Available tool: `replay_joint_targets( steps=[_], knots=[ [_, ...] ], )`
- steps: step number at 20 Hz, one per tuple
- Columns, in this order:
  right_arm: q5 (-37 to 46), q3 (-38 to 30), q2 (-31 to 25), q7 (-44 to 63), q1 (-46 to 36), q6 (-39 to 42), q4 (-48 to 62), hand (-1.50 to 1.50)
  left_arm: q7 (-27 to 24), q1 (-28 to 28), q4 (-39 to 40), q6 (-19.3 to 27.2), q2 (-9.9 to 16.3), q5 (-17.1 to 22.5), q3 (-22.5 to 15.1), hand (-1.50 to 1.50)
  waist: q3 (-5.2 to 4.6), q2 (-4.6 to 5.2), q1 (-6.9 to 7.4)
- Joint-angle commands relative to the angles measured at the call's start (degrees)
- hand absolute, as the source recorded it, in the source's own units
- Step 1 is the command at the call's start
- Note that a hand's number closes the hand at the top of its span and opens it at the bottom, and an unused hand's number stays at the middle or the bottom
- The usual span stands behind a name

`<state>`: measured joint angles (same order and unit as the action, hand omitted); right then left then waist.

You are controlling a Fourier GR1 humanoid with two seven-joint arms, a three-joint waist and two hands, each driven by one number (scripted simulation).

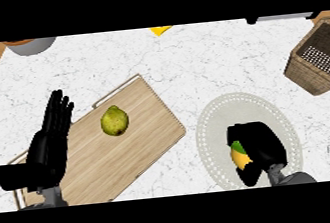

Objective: Pick the lemon from the placemat and place it in the basket

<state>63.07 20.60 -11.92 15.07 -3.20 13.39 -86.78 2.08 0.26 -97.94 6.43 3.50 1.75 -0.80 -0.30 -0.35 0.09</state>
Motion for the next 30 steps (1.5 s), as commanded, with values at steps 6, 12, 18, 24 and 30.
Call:
replay_joint_targets(
  steps=[6, 12, 18, 24, 30],
  knots=[
    [2.0, -13.3, 9.5, 16.3, -14.8, -2.5, 11.2, 1.50, -1.1, -1.6, 0.6, -1.1, 0.0, 0.2, -0.2, 0.00, 0.35, 1.14, 2.48],
    [6.7, -25.6, 9.9, 35.9, -28.8, -9.4, 18.6, 1.50, -0.9, -3.6, 1.4, -1.2, -0.4, -0.9, -1.7, 0.00, 0.37, 2.36, 5.01],
    [8.5, -31.3, 9.1, 40.3, -45.6, -22.2, 27.5, 1.50, -0.7, -5.2, 2.3, -1.7, -0.6, -0.9, -2.3, 0.00, 0.40, 2.19, 5.44],
    [14.1, -30.2, 11.1, 42.7, -57.2, -34.3, 32.9, 1.50, -0.2, -3.3, 1.2, -1.0, -0.9, -0.8, -1.9, 0.00, 0.28, 1.20, 3.82],
    [15.5, -33.4, 11.5, 47.2, -69.9, -37.8, 40.3, 1.50, -0.1, -3.1, 2.1, -0.8, -0.8, -1.2, -1.6, 0.00, 0.25, 0.95, 2.68]
  ],
)
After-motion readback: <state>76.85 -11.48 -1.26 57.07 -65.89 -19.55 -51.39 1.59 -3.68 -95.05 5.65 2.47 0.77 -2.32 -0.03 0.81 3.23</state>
